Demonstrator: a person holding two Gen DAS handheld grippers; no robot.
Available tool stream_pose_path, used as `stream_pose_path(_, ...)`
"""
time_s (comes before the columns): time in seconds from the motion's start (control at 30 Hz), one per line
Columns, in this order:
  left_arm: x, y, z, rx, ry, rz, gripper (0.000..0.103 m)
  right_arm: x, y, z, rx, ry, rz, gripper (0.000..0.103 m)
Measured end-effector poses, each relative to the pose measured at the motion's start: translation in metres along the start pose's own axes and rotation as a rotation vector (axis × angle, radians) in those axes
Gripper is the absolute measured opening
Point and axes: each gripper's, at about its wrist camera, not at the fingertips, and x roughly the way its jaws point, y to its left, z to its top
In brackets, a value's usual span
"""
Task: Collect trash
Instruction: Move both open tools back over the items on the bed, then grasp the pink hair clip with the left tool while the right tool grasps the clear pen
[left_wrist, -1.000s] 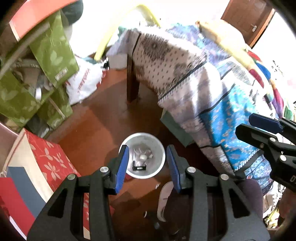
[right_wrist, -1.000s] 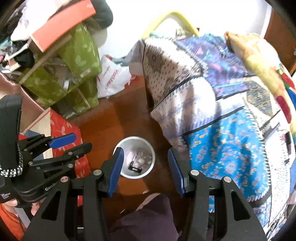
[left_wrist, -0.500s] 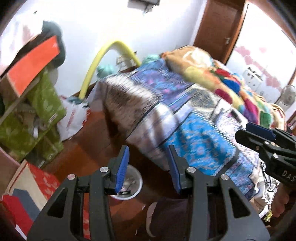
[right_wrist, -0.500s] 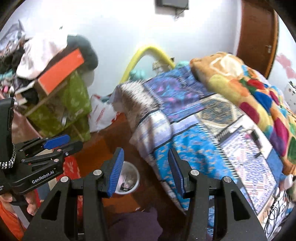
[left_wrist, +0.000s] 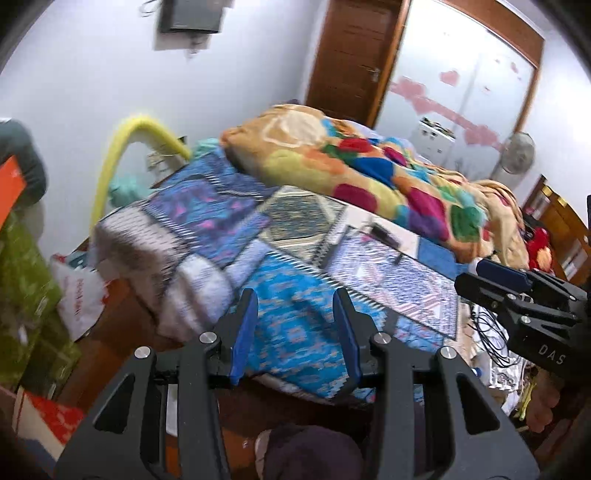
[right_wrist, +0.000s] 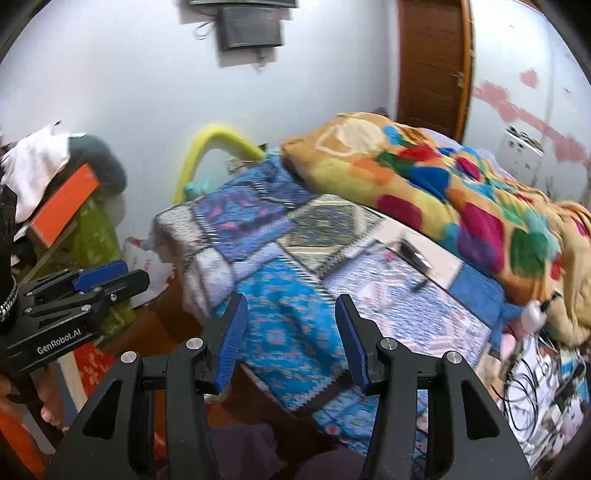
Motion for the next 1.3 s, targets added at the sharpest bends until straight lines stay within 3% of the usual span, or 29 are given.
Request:
stream_pose_path(0.37, 0.08, -0.07, 0.024, 0.062, 0.044, -0.089, 0.042, 0.021, -0.1, -0.014, 0.139, 0.051, -0.141, 0.046)
stream_pose_path(0.77, 0.198, -0.094, 0.052, 0.142, 0.121, -0.078, 0.041, 0.101, -0.173, -0.022, 0.315, 0.154, -0.14, 0.046)
stream_pose_path(0.93, 0.25, -0.093, 0.055, 0.14, 0.168, -0.073, 0.041, 0.144, -0.188, -0.023, 0.347, 0.202, -0.137, 0.046)
stream_pose_path(1.3, 0.309, -0.089, 0.049, 0.128, 0.208, -0.07, 0.041, 0.215, -0.194, -0.012, 0.377, 0.22, -0.16, 0.046)
